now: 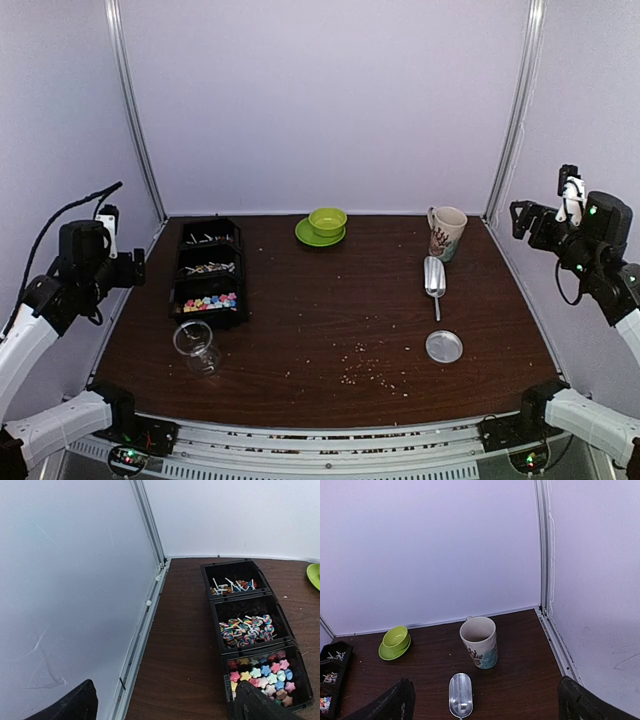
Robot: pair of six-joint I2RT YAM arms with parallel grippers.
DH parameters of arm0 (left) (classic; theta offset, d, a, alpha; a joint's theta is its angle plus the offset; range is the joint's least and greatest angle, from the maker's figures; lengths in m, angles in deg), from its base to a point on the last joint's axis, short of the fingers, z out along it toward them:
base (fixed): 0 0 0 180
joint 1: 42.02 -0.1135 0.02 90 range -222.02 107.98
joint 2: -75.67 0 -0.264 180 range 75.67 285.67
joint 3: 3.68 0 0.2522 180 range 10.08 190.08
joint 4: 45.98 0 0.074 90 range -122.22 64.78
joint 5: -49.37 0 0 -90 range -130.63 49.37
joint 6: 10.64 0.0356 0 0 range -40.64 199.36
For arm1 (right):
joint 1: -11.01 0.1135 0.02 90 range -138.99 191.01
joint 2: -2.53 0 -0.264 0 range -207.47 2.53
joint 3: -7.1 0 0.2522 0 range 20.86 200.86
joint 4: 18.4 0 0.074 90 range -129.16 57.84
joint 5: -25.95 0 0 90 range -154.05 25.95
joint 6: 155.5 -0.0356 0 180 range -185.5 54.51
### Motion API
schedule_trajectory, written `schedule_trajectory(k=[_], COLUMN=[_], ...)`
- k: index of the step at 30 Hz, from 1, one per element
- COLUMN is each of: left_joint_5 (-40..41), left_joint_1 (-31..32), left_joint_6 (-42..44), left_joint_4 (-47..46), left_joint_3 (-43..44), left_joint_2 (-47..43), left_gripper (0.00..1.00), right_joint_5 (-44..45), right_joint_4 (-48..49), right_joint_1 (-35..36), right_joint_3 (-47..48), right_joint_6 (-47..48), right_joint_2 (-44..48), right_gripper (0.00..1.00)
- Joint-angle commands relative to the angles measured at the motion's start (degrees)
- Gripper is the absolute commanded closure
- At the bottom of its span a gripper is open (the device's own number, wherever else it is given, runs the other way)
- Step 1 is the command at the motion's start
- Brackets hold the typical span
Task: Pack the candies
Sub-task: Pick up the spatula from the center of the board.
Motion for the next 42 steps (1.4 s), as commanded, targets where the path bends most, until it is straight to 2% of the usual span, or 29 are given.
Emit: schedule_trajectory(k=[1,5,8,10,17,24,29,33,37,42], left_joint_5=[-8.5,-11.5,-12.8,-12.6,-11.2,-11.9,-19.3,-19.5,-20.1,-20.0], left_joint_1=[-2.3,-3.6,-4.1,-4.3,-4.6,-4.7,-4.8,-4.8,-4.8,-4.9], left_joint_6=[-0.9,0.0,-1.4,-2.3,-3.7,-8.7,-5.9,-5.8,-6.0,-6.1], left_joint_4=[-5.1,-4.9,-4.4,-4.6,3.0,2.3,0.4,0.6,1.1,1.2], left_joint_3=[1.5,2.4,2.8,2.7,7.6,6.3,4.1,3.7,4.3,4.3], left_joint_2=[-1.7,-3.1,-3.7,-3.7,3.5,7.3,7.3,8.7,10.3,10.1], left_gripper=[0.02,0.02,0.02,0.02,0.02,0.02,0.02,0.02,0.02,0.02], right_joint_5=[-5.0,-5.2,-5.0,-8.2,-12.4,-4.5,0.3,4.2,3.9,0.3], right_joint_4=[-0.7,-1.1,-2.2,-0.7,-1.3,-6.2,-6.0,-5.8,-5.0,-1.3], right_joint_1=[-2.2,-3.3,-3.8,-4.3,-5.4,-0.7,2.7,5.4,6.7,7.5], right_joint_3=[3.2,5.0,5.2,4.3,3.7,5.7,4.7,6.1,7.5,7.5], right_joint_6=[-2.7,-5.3,-11.9,-13.6,-16.1,-13.3,-12.5,-11.7,-12.5,-14.0], right_joint_2=[-2.2,-4.4,-5.5,-6.1,-11.8,-18.7,-23.1,-27.6,-32.8,-39.2], right_gripper=[0.01,0.0,0.0,0.01,0.0,0.0,0.0,0.02,0.05,0.17])
